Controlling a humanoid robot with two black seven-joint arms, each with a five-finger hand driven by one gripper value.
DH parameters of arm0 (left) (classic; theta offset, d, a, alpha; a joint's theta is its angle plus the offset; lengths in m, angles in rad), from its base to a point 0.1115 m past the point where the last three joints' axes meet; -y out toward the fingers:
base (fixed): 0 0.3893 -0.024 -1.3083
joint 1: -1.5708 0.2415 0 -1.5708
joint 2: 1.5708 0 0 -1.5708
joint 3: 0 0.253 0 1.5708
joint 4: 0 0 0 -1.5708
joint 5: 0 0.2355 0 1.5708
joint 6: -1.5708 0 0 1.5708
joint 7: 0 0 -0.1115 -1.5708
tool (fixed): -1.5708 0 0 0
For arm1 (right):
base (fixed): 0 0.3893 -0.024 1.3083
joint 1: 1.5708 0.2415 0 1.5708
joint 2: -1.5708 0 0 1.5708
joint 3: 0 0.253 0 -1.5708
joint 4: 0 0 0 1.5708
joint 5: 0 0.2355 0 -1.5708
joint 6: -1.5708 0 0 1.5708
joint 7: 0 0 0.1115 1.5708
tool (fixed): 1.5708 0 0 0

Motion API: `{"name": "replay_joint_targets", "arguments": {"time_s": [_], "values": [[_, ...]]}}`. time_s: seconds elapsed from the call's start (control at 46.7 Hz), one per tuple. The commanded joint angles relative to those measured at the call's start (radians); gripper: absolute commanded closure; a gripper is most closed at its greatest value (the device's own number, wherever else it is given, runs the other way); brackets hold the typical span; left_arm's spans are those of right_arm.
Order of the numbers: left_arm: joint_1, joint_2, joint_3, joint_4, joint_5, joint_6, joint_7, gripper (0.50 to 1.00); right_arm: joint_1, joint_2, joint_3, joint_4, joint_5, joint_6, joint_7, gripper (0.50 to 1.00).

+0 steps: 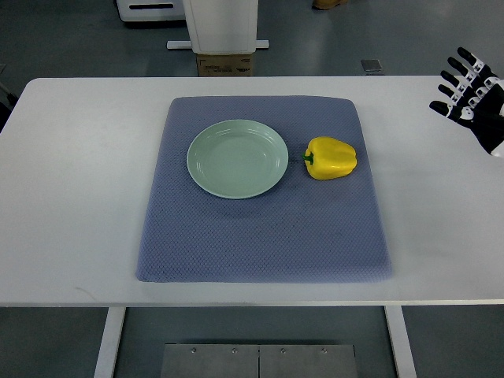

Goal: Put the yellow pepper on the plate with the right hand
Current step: 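Move the right hand in toward the yellow pepper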

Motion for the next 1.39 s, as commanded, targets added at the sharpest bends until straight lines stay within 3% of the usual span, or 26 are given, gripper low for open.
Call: {"name": "replay_joint_targets", "arguments": {"time_s": [0.0, 0.685, 1.07, 1.37], "values": [[0.000, 0.000, 0.000, 0.000, 0.001, -0.002, 0.000, 0.500, 0.000, 0.004, -0.004, 0.000, 0.000, -0.029, -0.003, 0.500], [0.014, 0.000, 0.003, -0.001, -0.001, -0.001, 0.000, 0.500, -0.019, 0.070, -0.063, -0.020, -0.002, -0.070, -0.012, 0.500], [0.014, 0.000, 0.003, 0.000, -0.001, -0.001, 0.000, 0.500, 0.000, 0.179, -0.091, -0.155, -0.014, -0.070, -0.034, 0.500], [0.014, 0.000, 0.003, -0.001, -0.001, -0.001, 0.000, 0.500, 0.156, 0.179, -0.293, -0.178, -0.055, -0.075, -0.037, 0.500]]}}
